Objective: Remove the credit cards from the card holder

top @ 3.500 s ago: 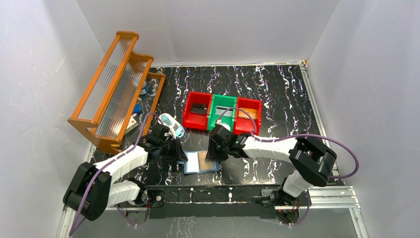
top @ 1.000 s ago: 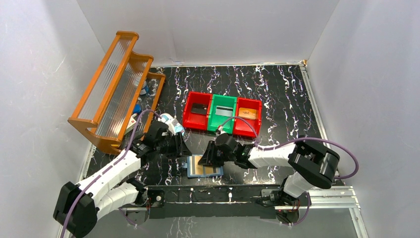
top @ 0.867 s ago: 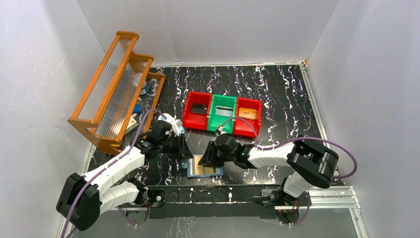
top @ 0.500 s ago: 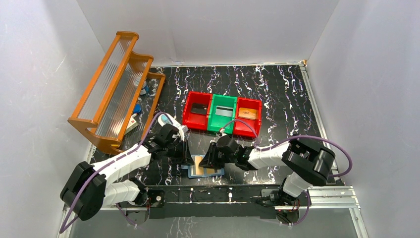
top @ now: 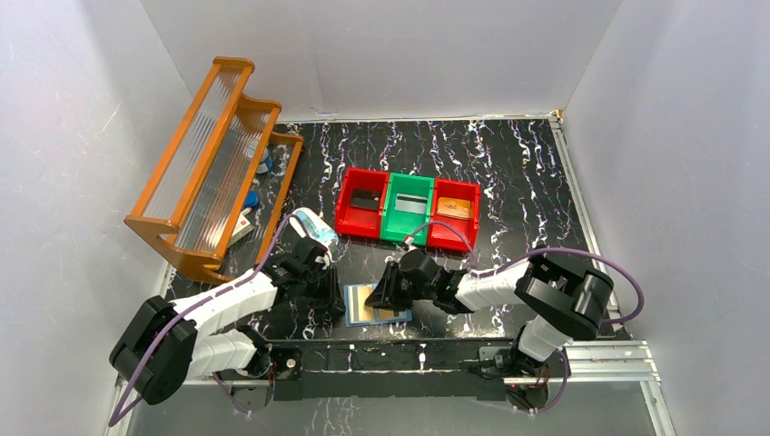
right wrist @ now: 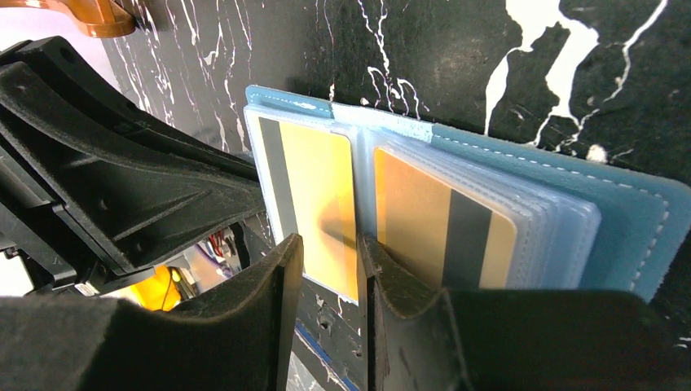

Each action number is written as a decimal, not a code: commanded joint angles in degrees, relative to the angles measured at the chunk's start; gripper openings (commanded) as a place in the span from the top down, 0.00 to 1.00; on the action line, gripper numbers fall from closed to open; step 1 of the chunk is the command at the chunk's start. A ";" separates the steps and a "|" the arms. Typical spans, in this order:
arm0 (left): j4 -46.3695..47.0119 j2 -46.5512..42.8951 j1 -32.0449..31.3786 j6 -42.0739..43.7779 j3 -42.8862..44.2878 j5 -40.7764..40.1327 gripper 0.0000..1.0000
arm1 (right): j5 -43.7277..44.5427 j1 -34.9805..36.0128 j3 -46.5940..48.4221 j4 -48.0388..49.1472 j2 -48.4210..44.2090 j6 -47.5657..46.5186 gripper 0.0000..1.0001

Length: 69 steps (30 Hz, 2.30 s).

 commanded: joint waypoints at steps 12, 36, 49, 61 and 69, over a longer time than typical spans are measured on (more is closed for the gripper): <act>0.73 -10.73 -0.68 -1.80 6.05 0.64 0.71 | 0.73 -0.26 0.74 -2.06 0.60 -0.66 0.60; 4.46 4.00 -1.60 -2.55 -0.47 -1.16 0.90 | 3.12 -0.22 3.13 -7.39 -1.53 -1.57 0.52; 4.33 2.75 -2.32 -2.83 -2.41 -1.55 0.94 | -2.31 -0.29 0.37 4.58 2.75 1.25 0.77; 3.76 4.07 -2.30 -1.62 -2.49 -3.10 0.96 | -3.33 -0.87 -3.09 9.54 0.48 2.01 0.91; 3.32 3.57 -2.32 -1.67 -2.92 -4.33 0.96 | -2.76 -1.26 -4.67 9.59 -0.90 2.39 0.83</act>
